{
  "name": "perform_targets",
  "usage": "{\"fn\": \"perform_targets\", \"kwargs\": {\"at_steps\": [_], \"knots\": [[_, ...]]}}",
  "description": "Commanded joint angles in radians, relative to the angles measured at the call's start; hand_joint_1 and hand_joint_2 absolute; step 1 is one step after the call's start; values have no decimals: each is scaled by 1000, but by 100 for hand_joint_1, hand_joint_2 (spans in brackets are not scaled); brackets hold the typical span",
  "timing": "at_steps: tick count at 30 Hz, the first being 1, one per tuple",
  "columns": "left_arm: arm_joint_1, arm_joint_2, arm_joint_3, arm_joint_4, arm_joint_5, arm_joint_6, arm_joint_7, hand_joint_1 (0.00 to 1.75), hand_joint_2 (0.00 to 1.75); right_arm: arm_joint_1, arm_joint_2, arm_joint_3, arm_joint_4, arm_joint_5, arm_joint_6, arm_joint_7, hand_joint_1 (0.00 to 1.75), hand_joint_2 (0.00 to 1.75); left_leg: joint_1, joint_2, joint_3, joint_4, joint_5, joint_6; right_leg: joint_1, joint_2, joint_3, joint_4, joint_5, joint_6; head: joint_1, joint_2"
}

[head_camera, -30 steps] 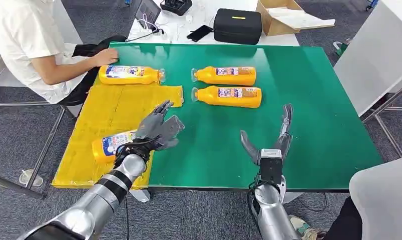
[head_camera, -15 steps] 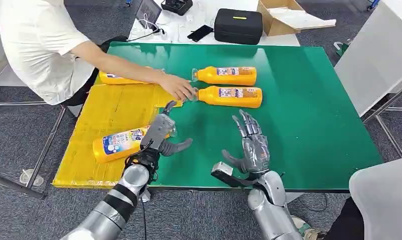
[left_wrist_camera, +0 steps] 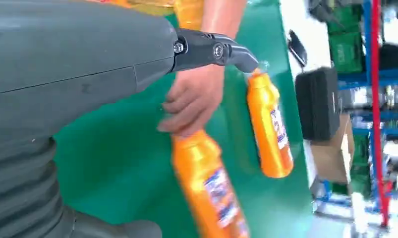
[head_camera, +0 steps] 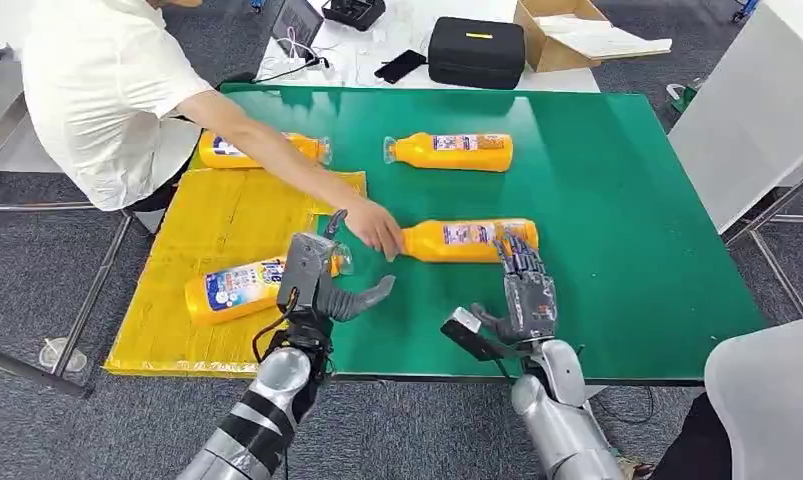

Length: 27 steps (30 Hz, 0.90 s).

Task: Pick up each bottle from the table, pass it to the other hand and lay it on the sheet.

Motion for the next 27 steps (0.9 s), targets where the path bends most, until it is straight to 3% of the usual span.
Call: {"fn": "perform_targets", "kwargs": {"at_steps": [1,7,15,20,27], "knots": [[11,35,-101,-64,52,37,24,0,175,-59,-67,112,103,-35,41,41,0,175,0,1,3,0,-1,0,0,0,3,-1,-1,-1,0,0],[15,54,-131,-77,79,25,40,0,175,17,-110,195,-133,-156,199,68,0,175,0,3,4,0,-2,0,1,1,4,0,-1,-3,0,0],[6,56,-146,-71,92,-1,68,0,175,-2,-148,239,-171,-154,249,109,0,175,0,3,5,0,-2,0,1,1,5,0,-1,-2,0,0],[-6,59,-161,-80,112,-36,116,0,175,-106,-192,264,-76,-197,429,188,0,175,-1,4,4,1,-2,0,0,2,3,0,-1,-2,0,0],[-22,56,-171,-78,131,-57,149,0,175,-195,-198,282,45,-176,450,219,0,175,0,3,1,0,0,0,0,2,1,0,1,0,0,0]]}}
